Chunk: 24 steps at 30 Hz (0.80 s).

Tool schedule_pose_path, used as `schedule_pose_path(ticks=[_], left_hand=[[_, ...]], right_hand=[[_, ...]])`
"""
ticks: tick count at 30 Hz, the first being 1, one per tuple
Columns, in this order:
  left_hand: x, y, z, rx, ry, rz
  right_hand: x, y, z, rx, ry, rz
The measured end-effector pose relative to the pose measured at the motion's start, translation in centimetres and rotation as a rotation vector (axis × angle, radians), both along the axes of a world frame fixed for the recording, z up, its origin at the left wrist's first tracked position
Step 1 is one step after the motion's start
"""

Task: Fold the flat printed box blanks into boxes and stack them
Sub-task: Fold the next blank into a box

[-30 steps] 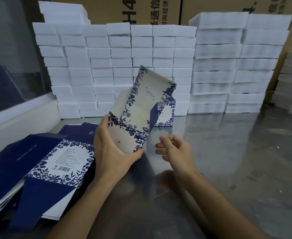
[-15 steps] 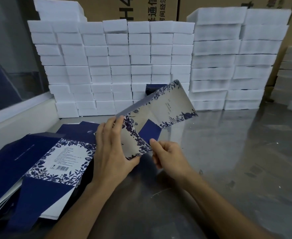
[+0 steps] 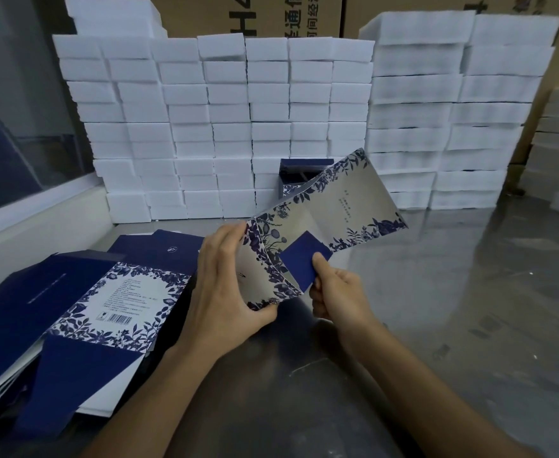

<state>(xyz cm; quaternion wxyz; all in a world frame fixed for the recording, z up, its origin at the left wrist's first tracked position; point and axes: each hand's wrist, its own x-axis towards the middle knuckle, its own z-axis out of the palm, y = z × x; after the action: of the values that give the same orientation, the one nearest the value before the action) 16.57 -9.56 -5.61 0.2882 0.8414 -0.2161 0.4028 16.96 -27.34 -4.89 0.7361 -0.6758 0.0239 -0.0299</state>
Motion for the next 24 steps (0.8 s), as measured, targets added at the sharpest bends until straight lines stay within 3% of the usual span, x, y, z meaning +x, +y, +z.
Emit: schedule_pose_path(ticks=[10, 18, 24], left_hand=[[0.1, 0.0, 0.0, -0.024, 0.005, -0.061], [0.3, 0.0, -0.2, -0.106, 0.11, -0.172], [0.3, -0.1, -0.1, -0.142, 0.111, -0.191]], right_hand=[[0.0, -0.2, 0.3, 0.022, 0.0, -0.086], [0.5, -2.2, 0.9, 0.021, -0.046, -0.178], [0.2, -1.7, 0.7, -0.024, -0.184, -0.216]])
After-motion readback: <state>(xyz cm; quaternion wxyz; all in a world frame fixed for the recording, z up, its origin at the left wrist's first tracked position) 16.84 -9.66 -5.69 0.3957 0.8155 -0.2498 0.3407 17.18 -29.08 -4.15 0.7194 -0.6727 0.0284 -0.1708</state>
